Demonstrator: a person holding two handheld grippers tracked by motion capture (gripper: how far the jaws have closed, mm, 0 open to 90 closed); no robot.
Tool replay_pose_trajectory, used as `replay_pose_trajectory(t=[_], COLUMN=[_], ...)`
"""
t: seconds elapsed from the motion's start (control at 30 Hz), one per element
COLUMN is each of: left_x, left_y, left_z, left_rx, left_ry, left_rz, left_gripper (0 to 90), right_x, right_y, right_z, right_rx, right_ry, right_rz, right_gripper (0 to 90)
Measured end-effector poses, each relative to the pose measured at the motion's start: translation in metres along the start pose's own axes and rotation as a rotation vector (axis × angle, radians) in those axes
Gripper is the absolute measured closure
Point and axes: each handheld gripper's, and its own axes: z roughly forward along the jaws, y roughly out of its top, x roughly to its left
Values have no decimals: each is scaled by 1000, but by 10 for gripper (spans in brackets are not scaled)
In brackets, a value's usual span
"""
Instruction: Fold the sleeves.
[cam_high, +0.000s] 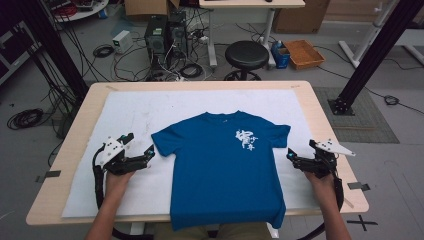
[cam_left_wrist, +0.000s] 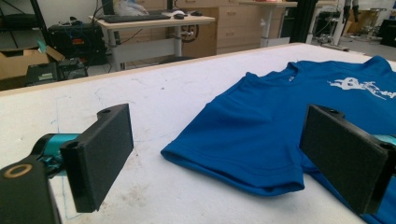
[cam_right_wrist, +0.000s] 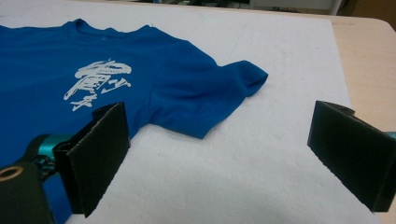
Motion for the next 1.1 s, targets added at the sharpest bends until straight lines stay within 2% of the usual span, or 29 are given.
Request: replay_pose_trajectory(t=[0.47, 0.7, 0.87, 0.9, 0.97, 1.0, 1.03, 1.1], left_x=[-1, -1, -2, -2, -1, -1, -1, -1], left_y=[0, 1, 1, 1, 1, 1, 1, 1], left_z=[0, 1, 3, 2, 2, 2, 2, 3], left_rx=[8, 17, 31, 29, 29, 27, 27, 31], left_ry=[9, 18, 26, 29, 32, 32, 32, 37], left_rz=[12, 5, 23, 6, 3, -2, -2, 5], left_gripper=[97, 101, 102, 102, 102, 102, 102, 102], right_x=[0, -5, -10, -13, -14, -14, -14, -10], right_y=[0, 1, 3, 5, 7, 12, 12, 22], right_z=[0, 2, 6, 8, 10, 14, 14, 24], right_rx=[-1, 18, 58, 57, 57, 67, 67, 101], right_ry=[-8, -7, -35, -50, -56, -69, -69, -84], right_rz=[11, 57, 113, 143, 161, 188, 188, 187], right_gripper=[51, 51, 51, 51, 51, 51, 51, 70])
